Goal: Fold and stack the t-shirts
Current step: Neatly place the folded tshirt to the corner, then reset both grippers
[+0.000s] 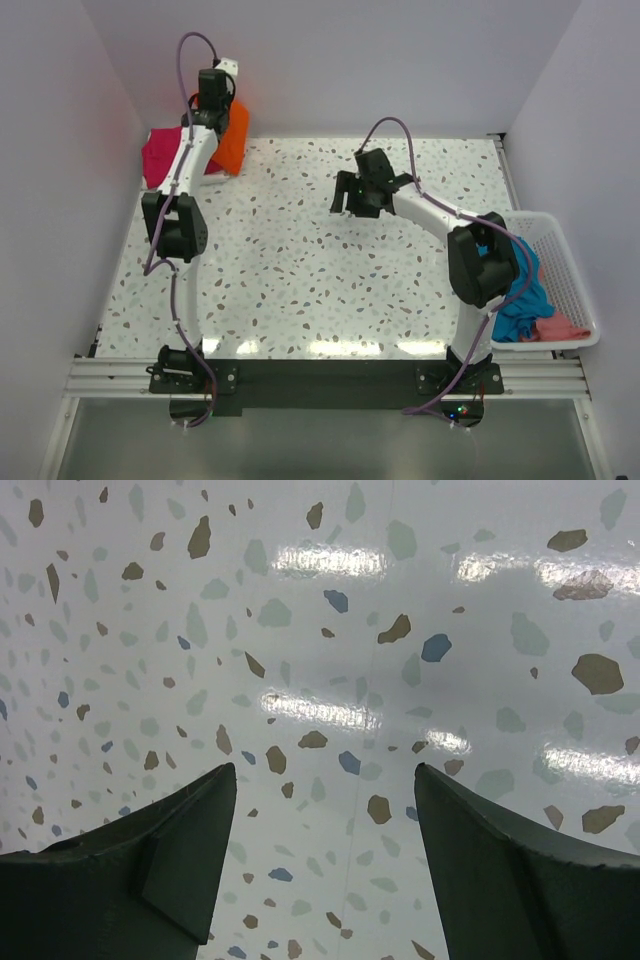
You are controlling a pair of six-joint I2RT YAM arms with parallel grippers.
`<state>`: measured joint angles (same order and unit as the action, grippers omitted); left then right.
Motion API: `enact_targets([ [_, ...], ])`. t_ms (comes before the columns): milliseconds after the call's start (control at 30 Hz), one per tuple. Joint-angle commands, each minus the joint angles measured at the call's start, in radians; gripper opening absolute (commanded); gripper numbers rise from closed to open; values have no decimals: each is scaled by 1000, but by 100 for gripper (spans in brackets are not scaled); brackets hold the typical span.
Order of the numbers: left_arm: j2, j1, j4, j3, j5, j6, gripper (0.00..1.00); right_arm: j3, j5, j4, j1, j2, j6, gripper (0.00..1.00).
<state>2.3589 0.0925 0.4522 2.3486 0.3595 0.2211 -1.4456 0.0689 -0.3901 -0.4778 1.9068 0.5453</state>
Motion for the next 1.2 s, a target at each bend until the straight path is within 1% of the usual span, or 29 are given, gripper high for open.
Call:
enact_targets([
  [0,-52,-34,-93,61,-40,17,0,-48,-23,-3,2,-20,-10,75],
  [167,-59,-77,-81,55,-68,8,0,-56,-17,-7,2,-9,-15,75],
  [367,-96,-151,-104,-34,-94,-15,0,-64,-20,-9,-5,0,-15,75],
  [433,-93,-174,-110,-55,-109,-28,0,-64,-18,-10,-7,6,-15,75],
  [467,-79,-178,-110,-58,-99,-34,2,-64,-20,-9,-7,6,-16,75],
  [500,-75,-180,-113,-70,-78,-45,5,-59,-23,-9,-7,8,-16,75],
  [533,-70,-188,-127,-84,-35,-52,17,-53,-24,-9,-8,8,-16,75],
  [567,-72,-188,-138,-98,-4,-61,24,-49,-29,-9,-8,6,-18,75],
  [600,-75,-192,-154,-136,39,-90,44,-44,-34,-9,-8,5,-21,75],
  [633,-78,-192,-176,-149,80,-110,52,-41,-38,-12,-8,0,-27,75],
  [667,-84,-195,-175,-155,119,-126,56,-39,-47,-18,-8,-3,-28,75],
  [700,-89,-198,-170,-156,128,-162,64,-41,-53,-26,-8,-6,-33,75],
  [767,-115,-197,-161,-156,131,-234,73,-24,-64,-26,-10,-32,-39,76],
  [800,-124,-198,-156,-160,121,-267,94,-13,-66,-17,-8,-44,-41,77],
  [833,-150,-197,-147,-164,87,-290,100,2,-66,-16,-8,-54,-45,78],
  [867,-165,-197,-144,-172,69,-340,100,8,-82,-16,-8,-70,-47,80],
  [967,-259,-195,-167,-267,-11,-419,100,48,-96,-12,-10,-119,-50,82],
  [1000,-285,-195,-181,-338,-31,-474,100,59,-98,-9,-7,-132,-50,84],
  [1067,-375,-192,-230,-424,-91,-531,100,89,-119,-7,-8,-167,-45,86],
  [1100,-407,-185,-251,-519,-108,-581,100,115,-126,3,-8,-201,-44,86],
  [1167,-496,-169,-305,-606,-142,-620,100,139,-132,10,-8,-235,-36,87],
])
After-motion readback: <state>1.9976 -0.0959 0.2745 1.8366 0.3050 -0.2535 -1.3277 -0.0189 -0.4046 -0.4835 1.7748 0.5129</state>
